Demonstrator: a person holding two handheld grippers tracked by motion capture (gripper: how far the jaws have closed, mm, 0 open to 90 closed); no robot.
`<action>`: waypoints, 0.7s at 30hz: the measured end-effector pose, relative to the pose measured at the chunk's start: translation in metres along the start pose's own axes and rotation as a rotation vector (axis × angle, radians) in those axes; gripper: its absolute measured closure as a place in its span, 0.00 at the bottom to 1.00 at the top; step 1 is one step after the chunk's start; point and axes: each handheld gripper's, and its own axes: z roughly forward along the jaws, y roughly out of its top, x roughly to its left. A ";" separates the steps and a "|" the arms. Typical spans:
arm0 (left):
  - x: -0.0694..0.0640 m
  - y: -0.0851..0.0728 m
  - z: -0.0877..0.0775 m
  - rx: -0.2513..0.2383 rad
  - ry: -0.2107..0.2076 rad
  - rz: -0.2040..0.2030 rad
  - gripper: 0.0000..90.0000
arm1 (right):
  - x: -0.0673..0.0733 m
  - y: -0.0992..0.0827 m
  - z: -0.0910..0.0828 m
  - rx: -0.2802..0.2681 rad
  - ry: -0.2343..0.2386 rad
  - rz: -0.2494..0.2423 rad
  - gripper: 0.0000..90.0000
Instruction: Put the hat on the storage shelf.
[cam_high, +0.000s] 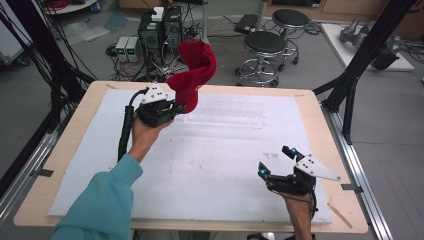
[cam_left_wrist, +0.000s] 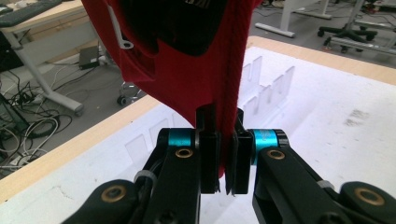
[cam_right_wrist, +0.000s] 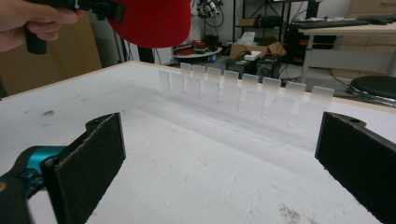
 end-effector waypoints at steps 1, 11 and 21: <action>0.001 -0.001 0.003 0.000 0.003 0.000 0.95 | -0.001 -0.003 0.000 -0.003 -0.004 0.002 0.01; 0.012 -0.015 0.026 0.028 0.045 -0.022 0.95 | -0.005 -0.023 0.002 -0.038 -0.036 -0.013 0.01; 0.015 -0.022 0.038 0.070 0.075 0.005 0.95 | -0.009 -0.037 0.004 -0.060 -0.051 -0.006 0.01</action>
